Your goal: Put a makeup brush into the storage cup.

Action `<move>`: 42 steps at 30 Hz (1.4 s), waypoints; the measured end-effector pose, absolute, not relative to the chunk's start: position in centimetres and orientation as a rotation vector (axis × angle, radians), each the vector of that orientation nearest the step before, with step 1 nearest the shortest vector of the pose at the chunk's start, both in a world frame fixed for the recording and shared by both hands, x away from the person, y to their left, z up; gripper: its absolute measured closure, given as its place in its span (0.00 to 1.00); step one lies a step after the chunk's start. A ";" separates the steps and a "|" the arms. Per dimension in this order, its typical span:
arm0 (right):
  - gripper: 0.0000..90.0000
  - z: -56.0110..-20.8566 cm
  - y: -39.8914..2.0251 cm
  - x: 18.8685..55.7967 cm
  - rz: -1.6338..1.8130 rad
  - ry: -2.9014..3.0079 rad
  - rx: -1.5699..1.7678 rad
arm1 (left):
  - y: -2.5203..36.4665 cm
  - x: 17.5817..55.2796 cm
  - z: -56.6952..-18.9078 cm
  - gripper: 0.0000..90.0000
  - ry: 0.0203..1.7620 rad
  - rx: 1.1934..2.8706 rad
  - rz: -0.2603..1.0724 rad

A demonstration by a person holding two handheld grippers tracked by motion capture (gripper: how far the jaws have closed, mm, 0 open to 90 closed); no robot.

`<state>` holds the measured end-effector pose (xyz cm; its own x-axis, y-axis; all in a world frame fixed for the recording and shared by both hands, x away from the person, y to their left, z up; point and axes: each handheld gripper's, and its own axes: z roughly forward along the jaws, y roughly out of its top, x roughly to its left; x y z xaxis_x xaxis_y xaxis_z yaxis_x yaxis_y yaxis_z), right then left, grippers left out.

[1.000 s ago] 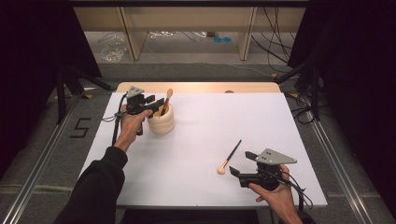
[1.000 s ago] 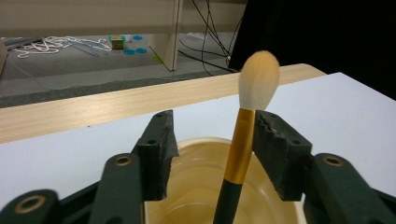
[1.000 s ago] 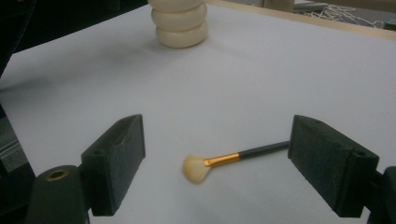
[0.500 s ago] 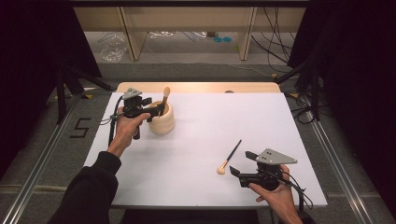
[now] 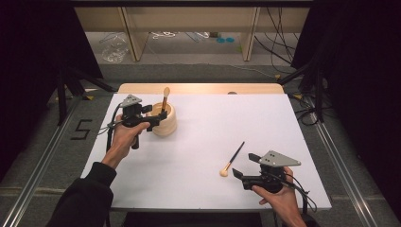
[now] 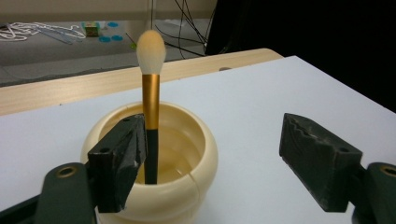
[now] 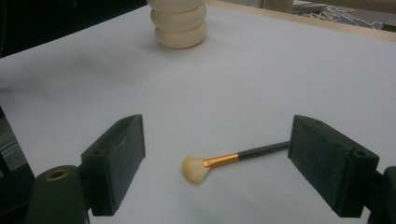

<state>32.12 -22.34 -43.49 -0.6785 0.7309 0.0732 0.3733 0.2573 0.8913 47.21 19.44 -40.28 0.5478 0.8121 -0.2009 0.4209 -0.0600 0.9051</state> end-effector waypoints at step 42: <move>0.22 -43.5 -22.5 32.2 1.415 2.192 1.036 | 20.2 37.4 -42.8 0.18 0.955 1.748 0.421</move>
